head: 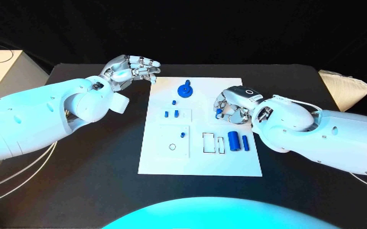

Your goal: Assemble the parts on the task board

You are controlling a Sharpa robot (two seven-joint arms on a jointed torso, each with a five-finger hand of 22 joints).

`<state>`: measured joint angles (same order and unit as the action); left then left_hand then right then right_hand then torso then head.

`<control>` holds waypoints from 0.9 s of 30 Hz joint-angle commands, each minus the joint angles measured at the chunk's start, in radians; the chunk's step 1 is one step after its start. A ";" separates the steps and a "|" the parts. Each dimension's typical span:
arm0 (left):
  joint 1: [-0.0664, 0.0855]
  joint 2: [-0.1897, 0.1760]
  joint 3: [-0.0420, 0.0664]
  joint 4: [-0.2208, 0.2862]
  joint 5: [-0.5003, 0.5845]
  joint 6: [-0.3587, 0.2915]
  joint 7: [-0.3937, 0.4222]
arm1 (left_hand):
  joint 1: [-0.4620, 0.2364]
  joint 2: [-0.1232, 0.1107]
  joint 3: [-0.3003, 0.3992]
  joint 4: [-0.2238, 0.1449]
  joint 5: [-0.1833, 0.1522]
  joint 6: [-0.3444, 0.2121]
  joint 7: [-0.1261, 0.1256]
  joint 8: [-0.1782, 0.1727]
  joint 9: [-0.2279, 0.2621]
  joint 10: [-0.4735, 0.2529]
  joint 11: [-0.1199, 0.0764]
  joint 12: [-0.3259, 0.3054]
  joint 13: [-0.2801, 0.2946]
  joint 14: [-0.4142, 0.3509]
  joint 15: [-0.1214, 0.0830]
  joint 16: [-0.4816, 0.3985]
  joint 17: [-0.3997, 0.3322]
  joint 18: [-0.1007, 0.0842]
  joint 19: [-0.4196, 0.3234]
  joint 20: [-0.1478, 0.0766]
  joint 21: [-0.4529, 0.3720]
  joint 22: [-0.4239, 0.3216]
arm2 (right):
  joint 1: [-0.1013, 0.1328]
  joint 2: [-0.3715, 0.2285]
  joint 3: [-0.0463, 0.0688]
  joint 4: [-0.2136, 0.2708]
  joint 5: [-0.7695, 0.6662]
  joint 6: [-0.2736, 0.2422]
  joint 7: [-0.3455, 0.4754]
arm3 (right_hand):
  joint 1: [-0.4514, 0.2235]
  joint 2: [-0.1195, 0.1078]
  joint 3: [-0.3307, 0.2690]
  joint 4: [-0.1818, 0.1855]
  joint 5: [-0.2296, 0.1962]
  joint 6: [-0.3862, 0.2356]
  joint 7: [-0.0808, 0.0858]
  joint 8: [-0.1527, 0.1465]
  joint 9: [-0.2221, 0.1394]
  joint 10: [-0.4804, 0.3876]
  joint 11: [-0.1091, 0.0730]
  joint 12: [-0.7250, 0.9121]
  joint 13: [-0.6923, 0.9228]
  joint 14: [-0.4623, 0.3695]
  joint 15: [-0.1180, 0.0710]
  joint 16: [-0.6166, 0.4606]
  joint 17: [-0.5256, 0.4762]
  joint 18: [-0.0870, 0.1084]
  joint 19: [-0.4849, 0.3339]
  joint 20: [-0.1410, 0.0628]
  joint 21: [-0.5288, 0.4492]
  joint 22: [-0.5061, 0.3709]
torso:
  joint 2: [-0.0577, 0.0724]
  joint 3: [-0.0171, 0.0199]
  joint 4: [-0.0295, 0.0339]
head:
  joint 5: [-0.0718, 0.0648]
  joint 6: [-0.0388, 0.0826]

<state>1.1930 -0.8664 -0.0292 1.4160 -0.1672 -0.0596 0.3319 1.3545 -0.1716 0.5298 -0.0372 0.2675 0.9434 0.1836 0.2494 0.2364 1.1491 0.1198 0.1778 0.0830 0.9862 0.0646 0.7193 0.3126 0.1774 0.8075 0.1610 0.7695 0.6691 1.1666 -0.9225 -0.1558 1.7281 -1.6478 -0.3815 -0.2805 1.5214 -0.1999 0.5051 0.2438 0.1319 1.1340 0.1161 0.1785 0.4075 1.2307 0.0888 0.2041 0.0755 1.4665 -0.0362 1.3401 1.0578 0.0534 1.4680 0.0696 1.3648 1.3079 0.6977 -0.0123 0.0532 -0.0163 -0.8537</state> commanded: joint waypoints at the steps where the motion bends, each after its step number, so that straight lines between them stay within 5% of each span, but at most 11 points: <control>1: 0.000 0.002 0.000 -0.001 0.007 0.017 0.002 | 0.001 0.010 0.002 0.001 0.002 0.002 0.006 -0.005 -0.001 0.001 0.005 -0.006 -0.001 0.006 0.001 -0.005 0.002 0.003 0.001 0.003 -0.004 -0.001 | 0.008 -0.011 0.003 0.029 0.036 -0.059 -0.001 | -0.038 -0.004 0.106 -0.100 0.005 -0.005 -0.004 0.029 0.072 0.064 -0.051 -0.009 0.037 0.014 -0.004 0.005 0.000 -0.006 0.031 -0.009 0.006 0.103 | -0.001 -0.0001 0.0000 | 0.000 0.003; 8: 0.000 0.004 0.000 -0.003 0.007 0.017 0.002 | 0.003 0.011 0.003 -0.001 0.002 0.002 0.006 -0.005 -0.001 0.001 0.004 -0.007 -0.001 0.006 0.001 -0.006 0.002 0.004 0.001 0.003 -0.004 0.000 | 0.036 -0.026 0.007 0.104 0.090 -0.129 0.038 | -0.049 -0.006 0.116 -0.110 0.008 -0.007 -0.004 0.033 0.079 0.067 -0.052 -0.014 0.041 0.015 -0.004 0.008 0.005 -0.007 0.032 -0.009 0.010 0.107 | 0.000 -0.0008 -0.0004 | 0.003 0.002; 14: 0.000 0.006 0.000 -0.003 0.007 0.017 0.001 | 0.003 0.011 0.003 -0.001 0.002 0.002 0.006 -0.005 -0.001 0.001 0.004 -0.007 -0.001 0.006 0.001 -0.006 0.002 0.004 0.001 0.003 -0.004 0.000 | 0.035 0.003 0.005 0.137 0.114 -0.139 0.066 | -0.055 -0.007 0.122 -0.116 0.010 -0.009 -0.005 0.036 0.083 0.068 -0.052 -0.017 0.043 0.015 -0.005 0.008 0.005 -0.007 0.032 -0.009 0.010 0.108 | 0.000 -0.0003 0.0006 | 0.014 -0.003; 27: 0.000 0.013 0.000 -0.001 0.007 0.019 0.001 | 0.003 0.011 0.003 -0.001 0.002 0.002 0.006 -0.005 -0.001 0.001 0.004 -0.007 -0.001 0.006 0.001 -0.006 0.002 0.004 0.001 0.003 -0.004 0.000 | -0.061 0.127 -0.005 0.121 0.066 -0.112 0.113 | -0.064 -0.006 0.130 -0.126 0.013 -0.013 -0.004 0.038 0.089 0.068 -0.051 -0.022 0.046 0.013 -0.004 0.005 -0.002 -0.005 0.029 -0.009 0.003 0.103 | 0.000 -0.0021 0.0022 | 0.032 -0.007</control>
<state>1.1927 -0.8560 -0.0295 1.4125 -0.1664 -0.0575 0.3287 1.3569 -0.1693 0.5299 -0.0372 0.2675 0.9435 0.1836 0.2494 0.2365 1.1491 0.1198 0.1779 0.0830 0.9862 0.0646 0.7194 0.3132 0.1774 0.8075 0.1610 0.7695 0.6690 1.1111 -0.7989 -0.1605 1.8518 -1.5528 -0.4994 -0.2052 1.4580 -0.2184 0.6158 0.1335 0.1386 1.1263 0.1093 0.2125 0.4459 1.2356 0.0937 0.1761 0.0972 1.4665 -0.0360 1.3441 1.0574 0.0533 1.4645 0.0663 1.3688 1.3075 0.6974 -0.0141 0.0542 0.0118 -0.8597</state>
